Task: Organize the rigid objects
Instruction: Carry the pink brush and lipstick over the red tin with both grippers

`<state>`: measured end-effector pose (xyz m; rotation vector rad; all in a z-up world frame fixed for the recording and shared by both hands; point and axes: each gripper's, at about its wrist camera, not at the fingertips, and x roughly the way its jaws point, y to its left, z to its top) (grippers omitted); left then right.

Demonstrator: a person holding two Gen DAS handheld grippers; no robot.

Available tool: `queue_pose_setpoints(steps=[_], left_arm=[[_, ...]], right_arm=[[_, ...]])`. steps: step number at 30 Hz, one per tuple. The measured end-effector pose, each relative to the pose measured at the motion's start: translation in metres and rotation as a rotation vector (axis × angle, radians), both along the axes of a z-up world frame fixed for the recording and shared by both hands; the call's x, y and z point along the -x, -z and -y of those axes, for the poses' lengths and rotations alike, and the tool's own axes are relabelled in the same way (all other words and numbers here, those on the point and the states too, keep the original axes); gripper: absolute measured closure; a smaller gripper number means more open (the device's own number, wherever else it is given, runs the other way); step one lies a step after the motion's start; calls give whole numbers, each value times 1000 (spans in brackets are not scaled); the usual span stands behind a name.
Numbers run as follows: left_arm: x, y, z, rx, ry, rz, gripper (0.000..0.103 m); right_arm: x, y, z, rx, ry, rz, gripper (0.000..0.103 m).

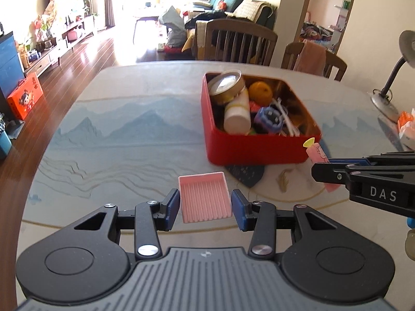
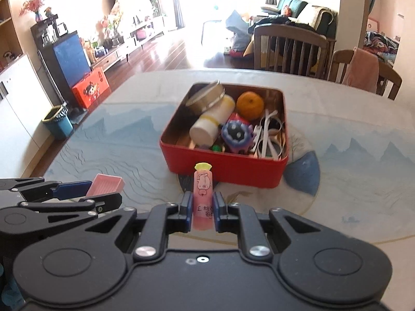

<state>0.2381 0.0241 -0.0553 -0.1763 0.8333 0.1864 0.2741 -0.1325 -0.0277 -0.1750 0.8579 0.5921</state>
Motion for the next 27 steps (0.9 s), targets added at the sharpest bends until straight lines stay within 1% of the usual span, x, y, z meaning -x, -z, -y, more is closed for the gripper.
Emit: queue_pose_setpoints(steps=[9, 12, 15, 22, 25, 27], left_arm=[[-19, -31, 7, -15, 32, 56, 60], [-29, -38, 8, -15, 32, 69, 60], [-42, -42, 8, 1, 22, 72, 60], [-72, -40, 8, 19, 18, 67, 60], [-87, -32, 8, 53, 29, 44, 60], [-97, -27, 12, 57, 29, 25, 60]], right_arm=[[-19, -26, 8, -25, 33, 63, 88], [-30, -28, 9, -27, 40, 74, 89], [-40, -28, 7, -25, 39, 85, 89], [-69, -24, 6, -22, 44, 82, 88], [-85, -16, 8, -18, 52, 59, 88], [-96, -10, 7, -10, 53, 42, 88]])
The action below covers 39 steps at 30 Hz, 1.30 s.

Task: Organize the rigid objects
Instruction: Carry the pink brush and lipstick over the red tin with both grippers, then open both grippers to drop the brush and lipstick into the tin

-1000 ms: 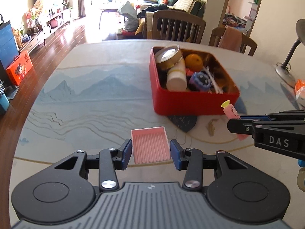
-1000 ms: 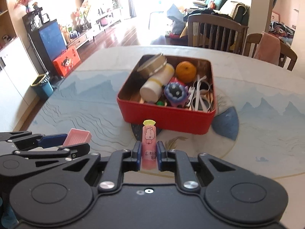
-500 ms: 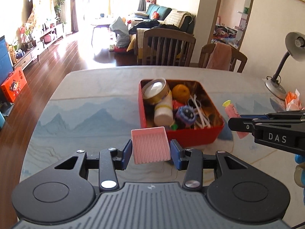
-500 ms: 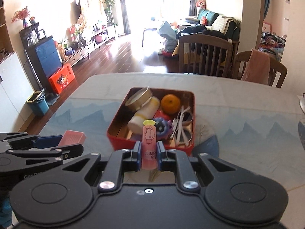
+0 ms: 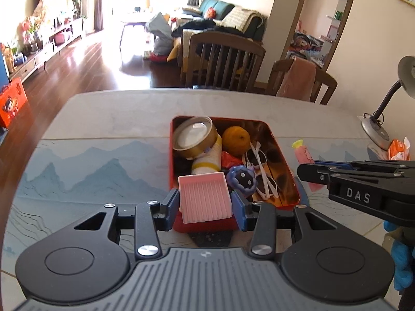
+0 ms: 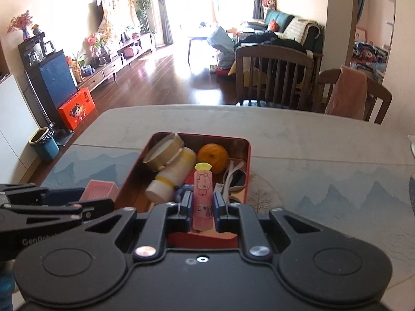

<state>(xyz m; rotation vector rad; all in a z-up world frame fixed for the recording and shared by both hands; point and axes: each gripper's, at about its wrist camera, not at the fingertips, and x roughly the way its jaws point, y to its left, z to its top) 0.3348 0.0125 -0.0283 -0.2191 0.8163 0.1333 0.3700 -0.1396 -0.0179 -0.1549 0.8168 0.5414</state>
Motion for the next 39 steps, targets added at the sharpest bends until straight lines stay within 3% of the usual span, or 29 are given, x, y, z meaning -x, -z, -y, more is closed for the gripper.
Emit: queue_pose_setpoints(steps=[17, 33, 39], left_arm=[[-59, 37, 18, -22, -1, -116, 60], [-78, 60, 22, -33, 22, -181, 61], [-80, 66, 21, -24, 14, -195, 61]], right_arm=[[-51, 40, -9, 53, -52, -58, 89], [-65, 60, -17, 64, -110, -121, 88], [-67, 66, -13, 55, -108, -149, 83]])
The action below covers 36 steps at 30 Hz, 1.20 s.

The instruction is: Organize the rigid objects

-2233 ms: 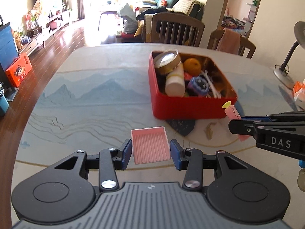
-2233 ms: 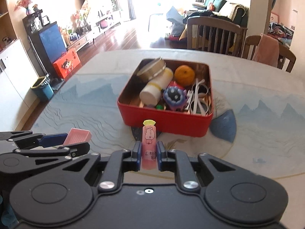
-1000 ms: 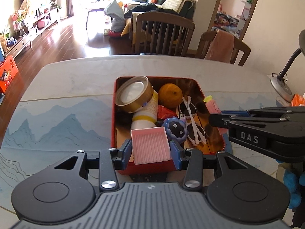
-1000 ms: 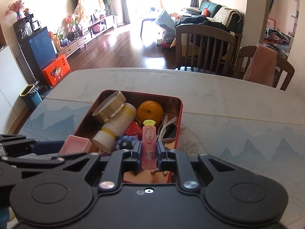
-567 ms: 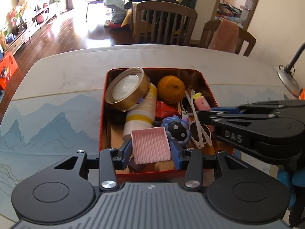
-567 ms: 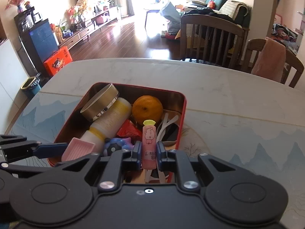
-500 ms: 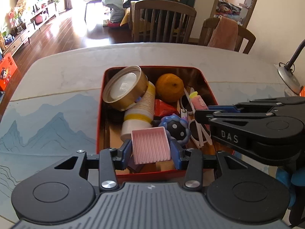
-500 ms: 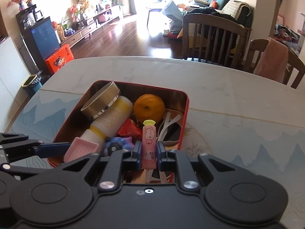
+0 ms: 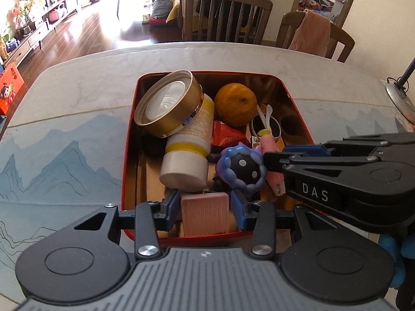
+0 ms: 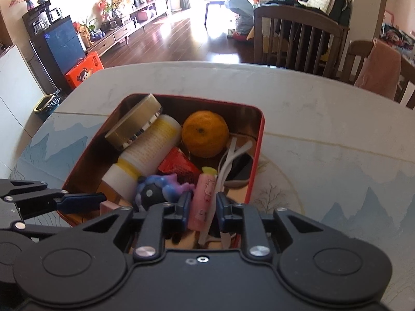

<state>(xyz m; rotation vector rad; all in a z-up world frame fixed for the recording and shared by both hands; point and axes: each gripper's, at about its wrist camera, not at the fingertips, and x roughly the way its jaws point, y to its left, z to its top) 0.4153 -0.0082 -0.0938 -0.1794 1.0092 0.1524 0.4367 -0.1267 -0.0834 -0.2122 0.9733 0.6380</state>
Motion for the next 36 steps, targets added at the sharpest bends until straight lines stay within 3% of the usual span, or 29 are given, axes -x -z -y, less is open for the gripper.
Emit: queue_pose_setpoints(steps=[5, 8, 9, 13, 22, 32, 36], left_arm=[[2, 1, 2, -7, -1, -1, 61], [7, -2, 2, -4, -1, 10, 60], [9, -3, 2, 0, 0, 16, 59], [18, -11, 3, 11, 4, 52, 44], [47, -31, 1, 15, 22, 118, 40], [92, -58, -3, -38, 37, 199, 35], [110, -68, -7, -39, 37, 227, 27]], right_arm=[[4, -4, 4, -14, 4, -6, 79], [8, -9, 7, -25, 10, -1, 67], [9, -10, 9, -31, 8, 0, 63], [16, -18, 13, -44, 16, 6, 61], [46, -41, 22, -76, 37, 41, 50], [89, -71, 35, -141, 39, 95, 33], [108, -83, 43, -165, 43, 138, 23]])
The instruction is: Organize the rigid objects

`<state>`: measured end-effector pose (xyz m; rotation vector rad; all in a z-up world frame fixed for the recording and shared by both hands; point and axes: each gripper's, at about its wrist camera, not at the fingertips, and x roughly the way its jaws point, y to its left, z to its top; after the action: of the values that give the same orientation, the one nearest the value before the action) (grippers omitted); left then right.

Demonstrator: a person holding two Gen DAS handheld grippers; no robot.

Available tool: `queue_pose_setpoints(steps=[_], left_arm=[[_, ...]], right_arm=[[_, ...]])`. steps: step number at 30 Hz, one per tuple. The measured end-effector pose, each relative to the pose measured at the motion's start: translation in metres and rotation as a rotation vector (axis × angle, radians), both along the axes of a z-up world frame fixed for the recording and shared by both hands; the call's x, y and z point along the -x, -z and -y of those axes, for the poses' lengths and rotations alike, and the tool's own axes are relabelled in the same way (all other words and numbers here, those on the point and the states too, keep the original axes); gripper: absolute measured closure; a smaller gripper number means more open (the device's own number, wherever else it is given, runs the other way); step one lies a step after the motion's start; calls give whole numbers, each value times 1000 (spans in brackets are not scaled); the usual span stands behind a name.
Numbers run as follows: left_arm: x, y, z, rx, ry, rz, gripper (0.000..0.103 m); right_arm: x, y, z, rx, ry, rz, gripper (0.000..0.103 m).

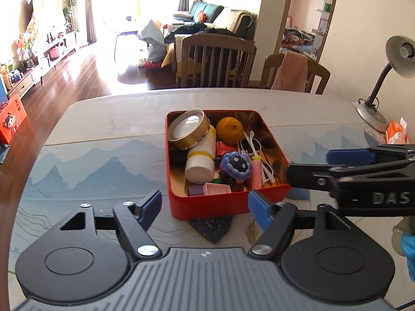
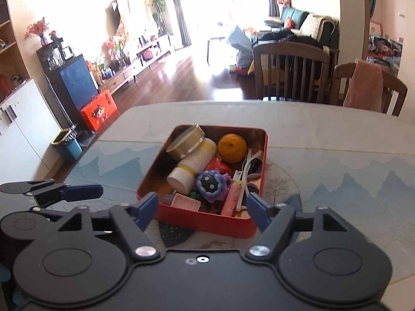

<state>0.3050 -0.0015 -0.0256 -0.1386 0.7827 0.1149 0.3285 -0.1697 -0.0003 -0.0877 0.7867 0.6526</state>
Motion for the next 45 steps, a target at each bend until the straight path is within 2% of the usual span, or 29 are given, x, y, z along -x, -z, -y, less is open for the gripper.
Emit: queue_pose_setpoints(steps=[10, 12, 15, 19, 28, 33, 45], left_arm=[[41, -20, -1, -21, 0, 57, 19], [50, -23, 0, -34, 1, 63, 19], [62, -28, 0, -23, 8, 78, 17], [78, -34, -1, -17, 7, 97, 3], [107, -44, 0, -54, -3, 104, 2], [118, -47, -2, -41, -7, 102, 2], [130, -46, -4, -26, -5, 86, 2]], right_arm=[[49, -22, 14, -39, 9, 104, 10], [58, -24, 15, -39, 14, 127, 1], [70, -27, 15, -30, 9, 150, 0], [84, -27, 18, -37, 24, 166, 0], [109, -31, 24, -54, 53, 210, 0], [119, -32, 24, -52, 64, 242, 0], [121, -26, 27, -61, 100, 227, 0]])
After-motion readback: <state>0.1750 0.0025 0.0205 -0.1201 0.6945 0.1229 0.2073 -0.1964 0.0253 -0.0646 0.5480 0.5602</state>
